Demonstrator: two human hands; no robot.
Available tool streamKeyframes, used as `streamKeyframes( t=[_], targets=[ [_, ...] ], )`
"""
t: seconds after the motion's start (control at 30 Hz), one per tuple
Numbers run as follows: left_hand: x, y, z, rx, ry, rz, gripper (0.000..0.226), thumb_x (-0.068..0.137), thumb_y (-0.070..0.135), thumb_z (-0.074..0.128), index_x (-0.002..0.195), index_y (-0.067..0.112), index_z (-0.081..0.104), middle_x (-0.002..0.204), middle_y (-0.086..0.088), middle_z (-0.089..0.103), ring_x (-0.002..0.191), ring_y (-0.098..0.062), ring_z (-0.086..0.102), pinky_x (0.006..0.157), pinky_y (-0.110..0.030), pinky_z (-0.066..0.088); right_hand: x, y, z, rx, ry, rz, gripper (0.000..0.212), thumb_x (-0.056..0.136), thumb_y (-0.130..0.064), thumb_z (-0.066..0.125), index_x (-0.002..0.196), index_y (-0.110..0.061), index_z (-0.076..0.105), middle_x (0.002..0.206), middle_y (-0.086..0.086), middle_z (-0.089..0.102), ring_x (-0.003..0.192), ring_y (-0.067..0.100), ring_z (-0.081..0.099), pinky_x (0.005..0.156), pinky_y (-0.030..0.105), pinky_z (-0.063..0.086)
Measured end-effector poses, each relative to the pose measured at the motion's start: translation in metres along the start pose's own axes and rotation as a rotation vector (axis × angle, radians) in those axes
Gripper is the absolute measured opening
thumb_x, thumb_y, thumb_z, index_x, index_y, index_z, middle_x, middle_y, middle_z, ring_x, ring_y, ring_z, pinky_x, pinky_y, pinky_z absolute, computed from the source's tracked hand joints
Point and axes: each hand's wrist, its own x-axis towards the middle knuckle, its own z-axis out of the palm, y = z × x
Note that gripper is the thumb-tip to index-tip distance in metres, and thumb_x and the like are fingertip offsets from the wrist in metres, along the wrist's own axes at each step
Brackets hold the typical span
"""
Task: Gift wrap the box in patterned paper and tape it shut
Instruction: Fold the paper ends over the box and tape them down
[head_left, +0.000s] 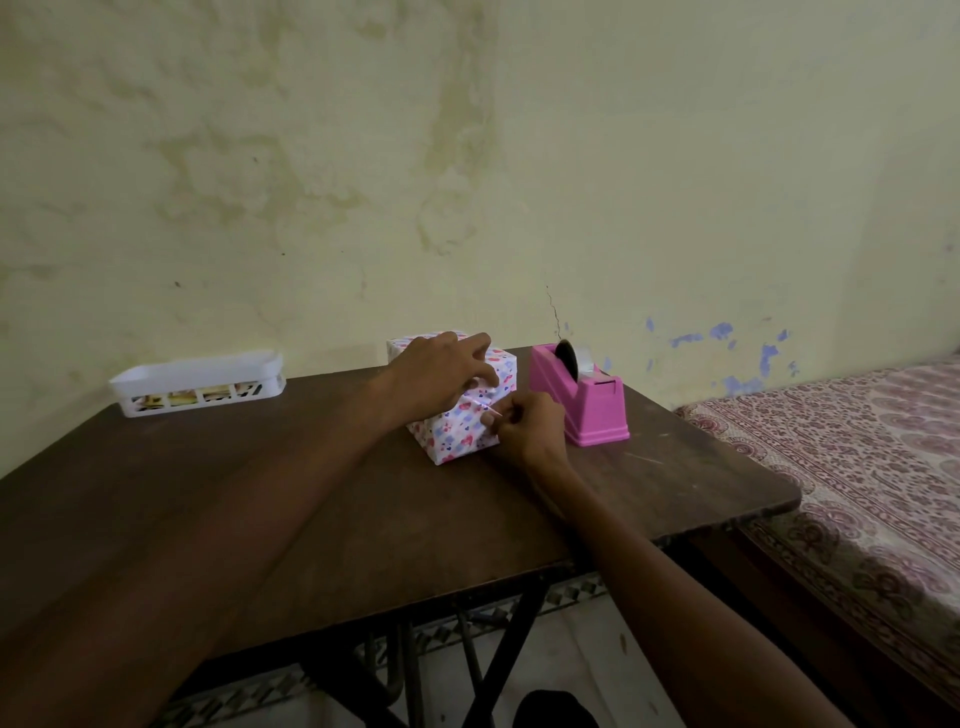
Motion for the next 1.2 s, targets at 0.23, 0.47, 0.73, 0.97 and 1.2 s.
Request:
streamKeyframes(
  t=[0.23, 0.47, 0.73, 0.97, 1.2],
  targets=[
    [0.000, 0.001, -0.004, 0.035, -0.035, 0.046, 0.027, 0.096, 0.033, 0.048, 0.118, 0.042, 0.060, 0.116, 0.005, 0.046, 0.092, -0.019, 0.052, 0.062, -0.031, 0.044, 0.001, 0.002, 0.005, 0.067, 0.064, 0.041, 0.021, 0.081, -0.020, 0.079, 0.066, -0.022, 0.064, 0.068, 0.002, 0.070, 0.066, 0.016, 0.070, 0.071, 0.038, 0.061],
    [0.001, 0.003, -0.006, 0.084, -0.088, 0.066, 0.028, 0.094, 0.035, 0.050, 0.120, 0.043, 0.058, 0.115, 0.003, 0.043, 0.096, -0.020, 0.050, 0.062, -0.033, 0.047, 0.001, 0.002, 0.004, 0.139, 0.084, 0.136, 0.013, 0.076, -0.026, 0.083, 0.075, -0.018, 0.072, 0.072, -0.003, 0.072, 0.066, 0.009, 0.071, 0.067, 0.035, 0.061],
    [0.000, 0.004, -0.009, 0.064, -0.129, 0.060, 0.031, 0.090, 0.034, 0.059, 0.121, 0.038, 0.059, 0.123, 0.002, 0.043, 0.102, -0.022, 0.049, 0.067, -0.033, 0.046, 0.006, -0.002, 0.014, 0.143, 0.145, 0.089, 0.022, 0.072, -0.016, 0.084, 0.064, -0.021, 0.064, 0.084, -0.002, 0.069, 0.082, 0.011, 0.066, 0.078, 0.027, 0.053],
    [-0.007, 0.003, -0.003, -0.054, -0.083, -0.044, 0.034, 0.088, 0.036, 0.064, 0.122, 0.037, 0.060, 0.129, 0.005, 0.042, 0.108, -0.021, 0.049, 0.072, -0.033, 0.041, 0.008, -0.006, 0.009, 0.122, 0.143, 0.064, 0.017, 0.077, -0.008, 0.079, 0.067, -0.013, 0.066, 0.072, -0.003, 0.070, 0.070, 0.007, 0.067, 0.068, 0.030, 0.058],
    [-0.058, -0.008, -0.004, -0.295, 0.197, -0.365, 0.091, 0.070, 0.045, 0.080, 0.142, 0.038, 0.025, 0.143, 0.000, 0.033, 0.120, -0.024, 0.051, 0.087, -0.039, 0.049, 0.003, -0.049, 0.010, -0.252, 0.097, -0.385, 0.019, 0.075, -0.004, 0.071, 0.069, -0.018, 0.060, 0.071, -0.005, 0.066, 0.068, 0.011, 0.061, 0.065, 0.036, 0.055]
  ],
)
